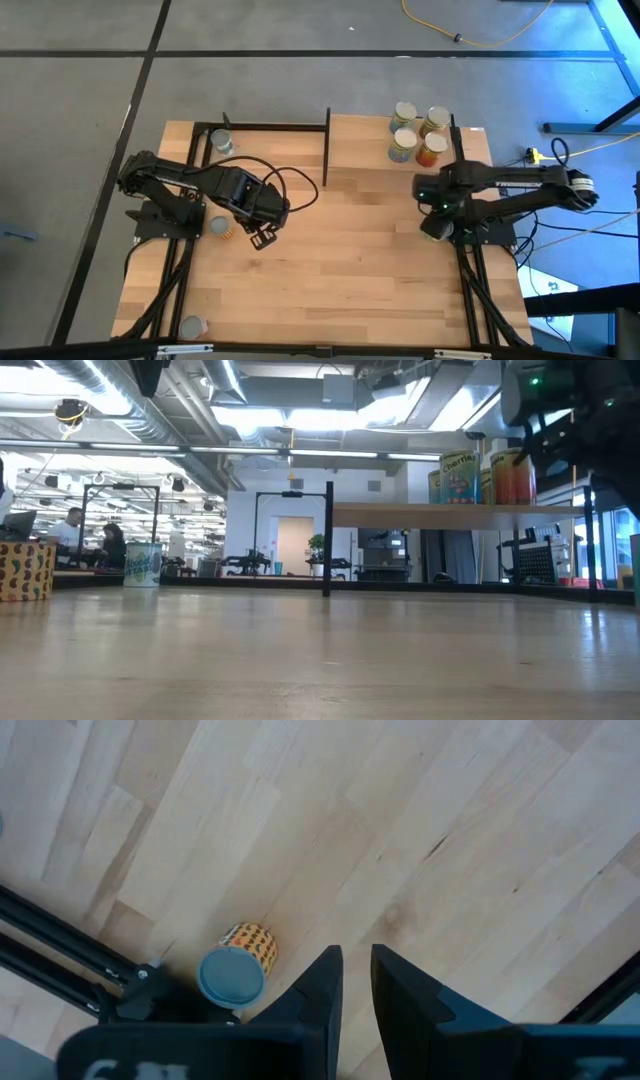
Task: Pick and place cans onto a shelf
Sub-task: Put the pink canned good on the shelf
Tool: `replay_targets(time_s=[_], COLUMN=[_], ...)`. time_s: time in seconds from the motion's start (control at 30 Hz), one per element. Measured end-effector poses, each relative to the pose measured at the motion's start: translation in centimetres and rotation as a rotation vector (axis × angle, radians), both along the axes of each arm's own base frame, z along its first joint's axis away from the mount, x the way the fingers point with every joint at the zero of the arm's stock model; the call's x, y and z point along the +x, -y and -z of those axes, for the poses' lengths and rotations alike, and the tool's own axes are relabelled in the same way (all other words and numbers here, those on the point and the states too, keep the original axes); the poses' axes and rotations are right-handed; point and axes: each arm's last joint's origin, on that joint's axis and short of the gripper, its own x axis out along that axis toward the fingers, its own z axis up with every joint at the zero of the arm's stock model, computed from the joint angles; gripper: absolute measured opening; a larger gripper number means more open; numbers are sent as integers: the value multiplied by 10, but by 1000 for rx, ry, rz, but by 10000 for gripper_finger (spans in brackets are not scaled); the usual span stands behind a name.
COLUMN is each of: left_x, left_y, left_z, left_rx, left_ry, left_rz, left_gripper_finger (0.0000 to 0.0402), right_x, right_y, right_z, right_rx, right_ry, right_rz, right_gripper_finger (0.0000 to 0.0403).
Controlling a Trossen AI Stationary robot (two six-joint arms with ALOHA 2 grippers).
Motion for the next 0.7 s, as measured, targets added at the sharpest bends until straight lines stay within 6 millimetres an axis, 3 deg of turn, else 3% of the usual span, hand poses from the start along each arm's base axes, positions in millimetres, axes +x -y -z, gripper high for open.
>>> replay_targets(time_s=[0.7], left_x=[0], left_y=[0], left_z=[0], left_rx=[0], left_ry=[0], left_rz=[1], left_gripper_finger=[49], right_x=[9], right_y=[1], right_z=[6], right_rx=[14], right_ry=[-53], right_rz=[200], right_gripper_finger=[57])
